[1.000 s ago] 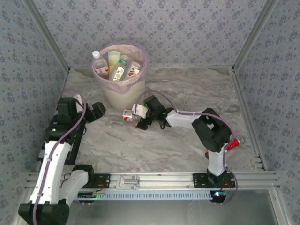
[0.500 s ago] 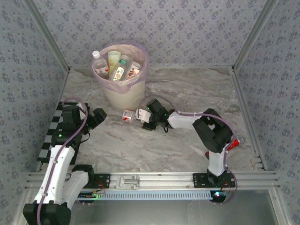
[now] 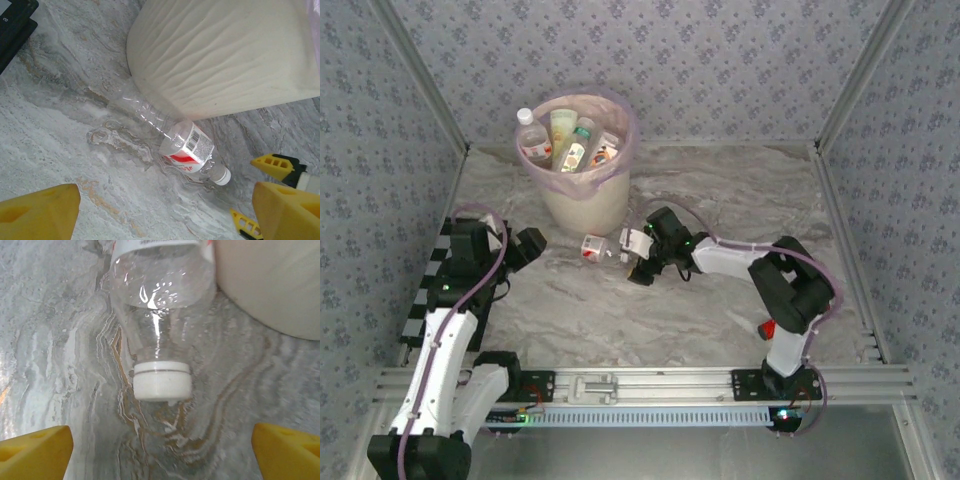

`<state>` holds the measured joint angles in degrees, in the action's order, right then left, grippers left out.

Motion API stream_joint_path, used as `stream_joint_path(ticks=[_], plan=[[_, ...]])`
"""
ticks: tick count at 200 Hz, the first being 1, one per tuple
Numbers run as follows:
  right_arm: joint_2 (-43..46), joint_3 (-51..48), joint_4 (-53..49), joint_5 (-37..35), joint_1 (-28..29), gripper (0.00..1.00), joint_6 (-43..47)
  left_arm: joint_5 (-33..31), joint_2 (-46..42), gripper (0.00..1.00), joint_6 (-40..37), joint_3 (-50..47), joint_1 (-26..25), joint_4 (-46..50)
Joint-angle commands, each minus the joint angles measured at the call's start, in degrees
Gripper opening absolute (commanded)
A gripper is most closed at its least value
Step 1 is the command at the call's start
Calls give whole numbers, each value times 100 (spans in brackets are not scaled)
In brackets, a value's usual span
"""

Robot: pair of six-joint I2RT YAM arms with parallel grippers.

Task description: Put the plastic bottles in the bin

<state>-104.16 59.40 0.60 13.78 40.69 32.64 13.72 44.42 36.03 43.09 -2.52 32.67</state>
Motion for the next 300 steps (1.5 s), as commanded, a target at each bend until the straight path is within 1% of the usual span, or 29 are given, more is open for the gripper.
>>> stream_joint_path(ticks=[1,15,31,34,45,57,79,83,89,93,122,126,131,150,163,180,193,213,218,229,239,255,281,300], plan=[[-445,500,-150,253,33,94,52,55,-77,89,-87,102,-5,-91],[-703,737,-225,310,86,91,61,-12,-163,89,-135,144,-6,18],[-916,845,-180,275,165,85,74,-72,-254,88,-174,160,-6,113],[-946,1032,-201,247,176,83,81,-77,-276,89,-182,164,-6,129],[-1024,1154,-203,178,201,77,93,-106,-302,89,-209,178,-8,184],[-1053,1217,-219,233,194,68,67,-131,-308,89,-252,214,-11,244],[-992,1267,-392,316,180,49,87,-220,-293,89,-348,302,-9,347],[-961,1259,-441,322,182,44,100,-247,-280,89,-372,320,-7,367],[-897,1230,-491,327,168,40,106,-255,-269,89,-415,346,-11,396],[-841,1199,-528,357,162,35,111,-264,-275,89,-440,364,-11,411],[-368,984,-908,486,110,29,205,-240,-234,88,-598,460,-15,468],[-285,957,-982,493,105,25,230,-221,-224,88,-637,479,-20,484],[-180,943,-1083,507,97,23,242,-164,-216,88,-692,514,-20,494],[319,624,-1528,555,21,22,357,174,-191,88,-967,675,-56,517],[708,546,-2179,674,-61,23,572,414,-180,87,-1203,793,-229,560],[1168,588,-3313,982,-277,24,846,486,-138,87,-1618,931,-766,592],[1449,709,-4268,1147,-405,26,1079,363,-54,87,-1982,964,-1297,587],[1786,845,-5258,1515,-584,28,1228,166,80,89,-2715,937,-2080,474],[1844,1058,-5380,1528,-618,28,1250,167,116,90,-2942,910,-2253,415],[1961,1139,-5614,1531,-611,28,1253,139,216,91,-3328,946,-2555,317],[2032,1194,-5768,1534,-577,28,1261,240,367,93,-3690,1073,-2768,294],[2106,1236,-5890,1443,-505,28,1262,31,669,97,-4061,1289,-3111,103],[2224,1310,-6060,1446,-500,27,1323,228,1375,99,-4920,1580,-3641,134],[2350,1310,-6085,1520,-492,27,1334,527,1818,99,-5590,1643,-3884,248]])
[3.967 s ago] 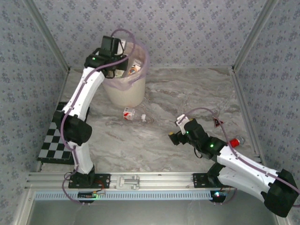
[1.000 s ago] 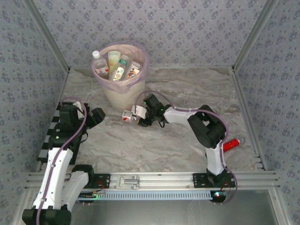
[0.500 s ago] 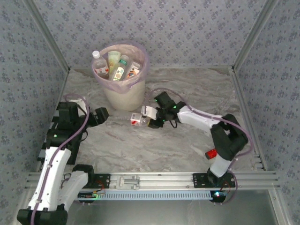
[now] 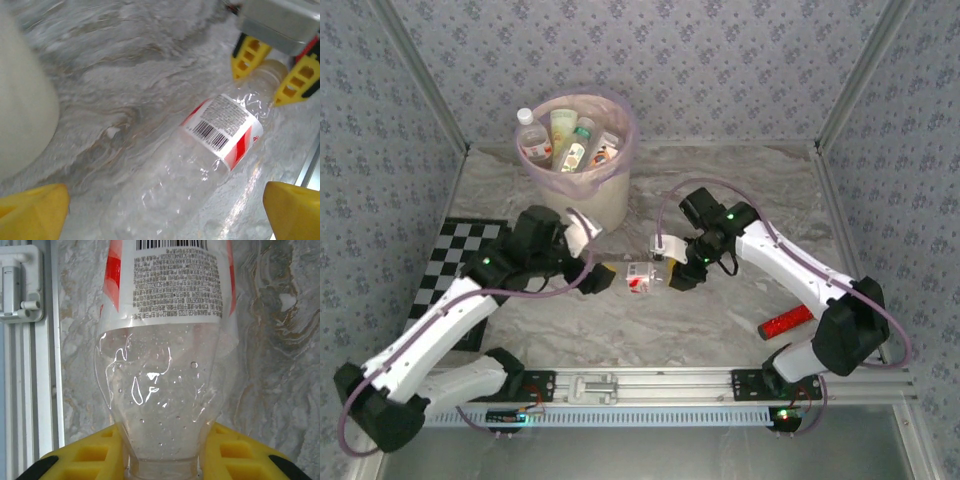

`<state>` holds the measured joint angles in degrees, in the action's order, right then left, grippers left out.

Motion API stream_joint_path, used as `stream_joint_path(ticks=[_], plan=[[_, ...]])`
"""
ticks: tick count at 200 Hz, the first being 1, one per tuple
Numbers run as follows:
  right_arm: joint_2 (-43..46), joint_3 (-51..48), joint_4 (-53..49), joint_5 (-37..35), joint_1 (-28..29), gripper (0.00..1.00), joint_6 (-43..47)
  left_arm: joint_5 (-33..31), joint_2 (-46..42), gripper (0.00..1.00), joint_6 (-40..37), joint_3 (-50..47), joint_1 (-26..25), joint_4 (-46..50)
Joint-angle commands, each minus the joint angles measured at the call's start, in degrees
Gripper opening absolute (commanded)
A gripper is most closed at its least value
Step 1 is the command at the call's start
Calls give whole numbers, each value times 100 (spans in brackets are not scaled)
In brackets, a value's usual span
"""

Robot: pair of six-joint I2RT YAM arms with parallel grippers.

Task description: Put the plastic bottles in the bin

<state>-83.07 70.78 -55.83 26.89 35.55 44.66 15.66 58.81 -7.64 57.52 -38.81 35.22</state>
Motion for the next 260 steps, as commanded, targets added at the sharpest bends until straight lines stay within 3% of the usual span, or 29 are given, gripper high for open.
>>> stream_joint_path(ticks=[1,52,101,135,159,177,185,192,200,209,235,260], plan=[[244,172,-439,210,22,27,135,359,400,99,-1236,195,-262,-7],[491,268,-589,401,3,27,108,1279,695,99,-1878,55,-356,-256],[671,435,-543,527,-20,28,137,1398,1244,99,-2042,308,-363,144],[719,572,-558,594,-79,29,208,1227,1230,75,-2039,295,-364,-71],[753,607,-586,641,-144,35,203,1194,1245,63,-1945,345,-364,-176],[854,587,-502,733,-260,49,192,1152,1287,56,-1909,366,-356,-196],[943,534,-408,788,-323,64,192,1117,1299,55,-1887,357,-347,-237],[1030,488,-301,741,-370,83,160,1071,1308,55,-1846,348,-346,-283],[1184,433,-115,573,-430,95,-80,1033,1300,55,-1787,339,-335,-342],[1386,339,106,389,-525,100,-443,968,1278,55,-1699,323,-338,-450],[2468,-659,1870,-519,-991,100,-2779,658,1065,55,-1188,140,-338,-1143],[3384,-1563,3259,-1152,-1466,100,-4895,218,909,54,-134,-265,-342,-2616]])
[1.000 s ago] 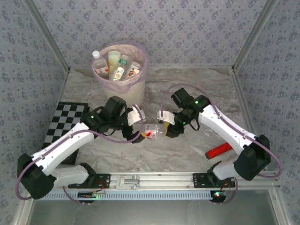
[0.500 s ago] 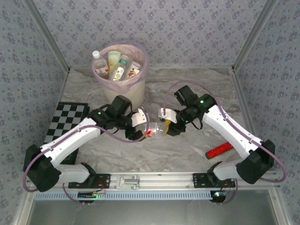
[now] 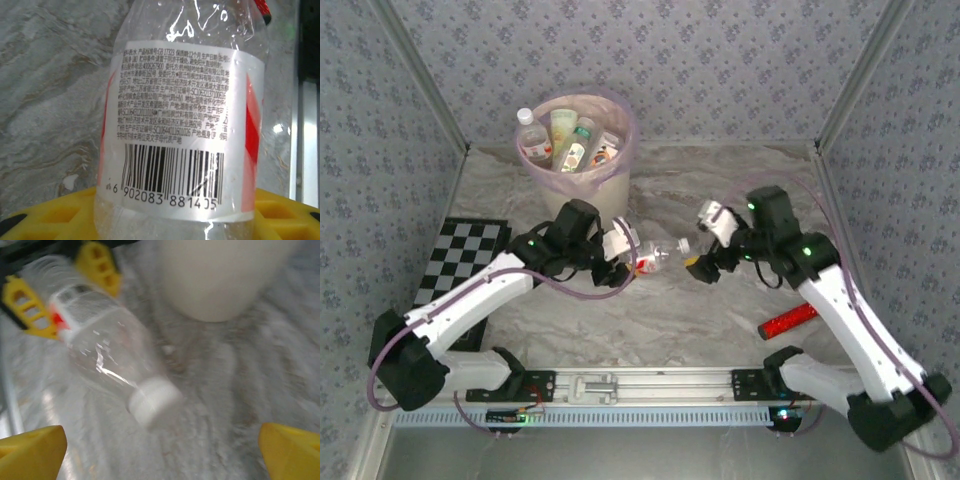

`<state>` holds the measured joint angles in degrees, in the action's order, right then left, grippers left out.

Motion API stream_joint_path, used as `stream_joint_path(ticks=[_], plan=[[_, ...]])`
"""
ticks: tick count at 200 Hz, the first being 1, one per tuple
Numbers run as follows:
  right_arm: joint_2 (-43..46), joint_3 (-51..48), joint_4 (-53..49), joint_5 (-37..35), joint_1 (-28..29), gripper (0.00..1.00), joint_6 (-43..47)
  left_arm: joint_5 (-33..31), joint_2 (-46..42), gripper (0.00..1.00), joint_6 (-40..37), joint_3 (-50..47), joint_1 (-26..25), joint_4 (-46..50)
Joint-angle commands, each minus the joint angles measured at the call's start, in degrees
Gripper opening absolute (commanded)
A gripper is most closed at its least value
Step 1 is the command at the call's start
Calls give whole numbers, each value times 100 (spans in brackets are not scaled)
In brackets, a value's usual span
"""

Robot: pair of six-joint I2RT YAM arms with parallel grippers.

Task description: Put the plastic bottles in the bin

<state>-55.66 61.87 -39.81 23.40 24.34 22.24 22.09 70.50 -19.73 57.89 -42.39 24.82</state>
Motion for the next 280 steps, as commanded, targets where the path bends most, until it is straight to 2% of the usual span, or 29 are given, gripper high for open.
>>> stream_joint_path(ticks=[1,15,28,41,53,68,90,107,136,184,197,214,244,259,280], plan=[[670,-700,1712,-833,-361,100,-2781,-438,-263,54,1124,-321,14,-1673],[903,-988,2097,-1116,-454,100,-4223,-660,-186,50,1749,-597,-59,-2678],[942,-1169,2355,-1178,-459,100,-5429,-1084,-8,47,2032,-688,-242,-3225],[878,-1298,2726,-981,-457,99,-6239,-1651,179,47,2103,-692,-506,-3548],[770,-1384,3213,-738,-422,98,-6554,-2057,333,50,2183,-691,-713,-3819],[540,-1279,3420,-700,-306,97,-6542,-2208,477,54,2352,-724,-830,-4156],[182,-1017,3243,-832,-133,95,-6298,-2270,522,54,2615,-769,-863,-4504],[-49,-986,3455,-712,-39,92,-6346,-2313,540,54,2730,-674,-872,-4407],[-397,-953,3806,-720,214,91,-6339,-2130,652,54,2884,-752,-872,-4733],[-358,-973,4240,-754,461,88,-6278,-1980,841,54,2979,-682,-930,-4734],[-375,-907,4043,-908,466,82,-6173,-1975,833,54,2980,-708,-938,-4797],[-417,-850,3860,-1119,457,68,-6045,-1912,806,54,2981,-716,-951,-4807],[-559,-778,3767,-1109,440,53,-5950,-1629,778,54,2888,-734,-1018,-4799],[-537,-762,3754,-1159,423,42,-5902,-1542,701,54,2875,-744,-1019,-4700],[-424,-699,3606,-1257,344,36,-5871,-1685,476,59,2827,-770,-1021,-4506]])
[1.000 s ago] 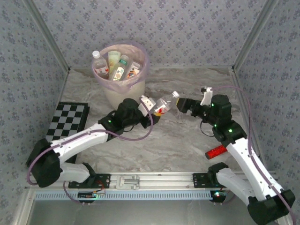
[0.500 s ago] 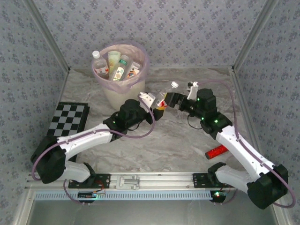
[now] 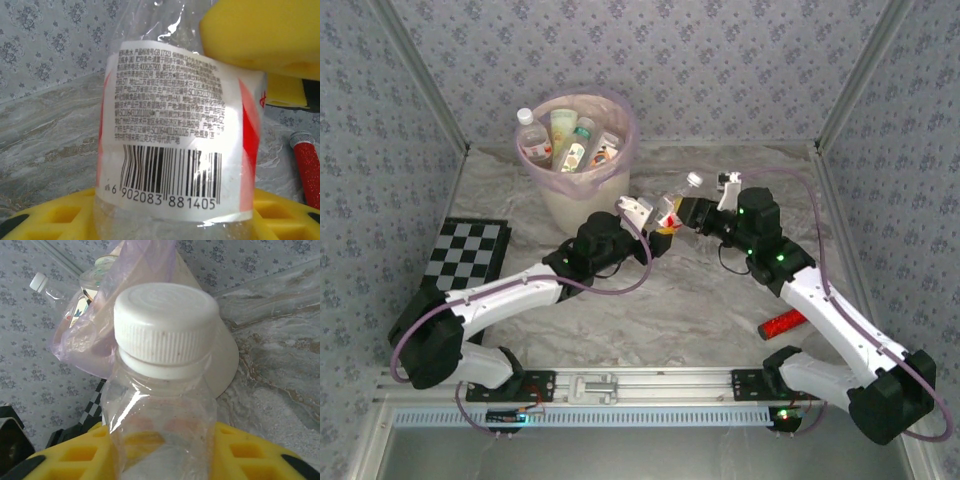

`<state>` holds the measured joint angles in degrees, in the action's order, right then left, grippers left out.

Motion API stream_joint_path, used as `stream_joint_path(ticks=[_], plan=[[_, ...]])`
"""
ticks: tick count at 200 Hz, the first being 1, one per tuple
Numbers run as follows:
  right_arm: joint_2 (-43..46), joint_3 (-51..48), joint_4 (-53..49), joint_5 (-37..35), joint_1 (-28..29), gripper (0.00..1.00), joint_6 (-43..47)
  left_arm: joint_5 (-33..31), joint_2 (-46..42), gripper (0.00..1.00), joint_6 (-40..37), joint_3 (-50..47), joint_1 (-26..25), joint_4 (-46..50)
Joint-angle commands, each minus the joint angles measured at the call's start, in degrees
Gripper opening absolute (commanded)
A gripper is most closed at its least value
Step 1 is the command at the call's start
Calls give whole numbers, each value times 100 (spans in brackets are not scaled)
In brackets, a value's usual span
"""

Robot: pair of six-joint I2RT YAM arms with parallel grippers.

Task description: Put the plastic bottles in the bin

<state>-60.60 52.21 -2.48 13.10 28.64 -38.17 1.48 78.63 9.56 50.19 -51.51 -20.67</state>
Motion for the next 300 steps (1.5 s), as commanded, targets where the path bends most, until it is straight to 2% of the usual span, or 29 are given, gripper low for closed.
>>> stream_joint_path(ticks=[1,22,30,44,59,68,75,80,86,100,125,154,179,210,239,263,300], plan=[[72,274,-137,-233,-91,36,170,361,-352,60,-103,4,-107,52],[191,381,-415,-295,-214,31,486,8,-662,88,-86,191,-107,642],[266,394,-518,-340,-269,31,552,-89,-827,96,-73,279,-108,887],[415,405,-706,-442,-395,30,663,-412,-1168,99,-9,472,-107,1398],[573,412,-922,-590,-536,29,819,-1089,-1560,99,163,778,-24,2173],[671,405,-1083,-637,-644,28,899,-1388,-1766,99,503,1002,223,2769],[750,392,-1181,-642,-725,28,948,-1324,-1911,99,1000,1169,622,3291],[816,380,-1228,-642,-788,28,990,-1047,-1979,98,1403,1294,1049,3694],[892,349,-1283,-642,-840,28,1029,-390,-2065,98,1809,1406,1644,4060],[1092,275,-1413,-674,-931,28,1152,508,-2394,93,2445,1232,2670,4008],[1445,163,-1738,-827,-1031,27,1276,628,-2788,87,2902,1001,3674,3872],[1734,91,-1994,-846,-1136,26,1321,713,-2500,81,3168,1024,4482,3770],[1875,127,-2204,-830,-1182,26,1398,901,-1808,75,3184,1335,4755,3687],[1914,331,-2002,-837,-1236,22,1496,1175,-1322,70,3248,1595,4759,3555],[1495,818,-979,-449,-1226,20,1375,1277,-1151,65,3207,1657,4755,3561],[904,1194,315,-217,-1034,20,1168,1459,-830,59,2877,1959,4755,4038],[-110,2043,1441,-721,-347,20,2137,1603,-442,44,2418,2443,4755,4783]])
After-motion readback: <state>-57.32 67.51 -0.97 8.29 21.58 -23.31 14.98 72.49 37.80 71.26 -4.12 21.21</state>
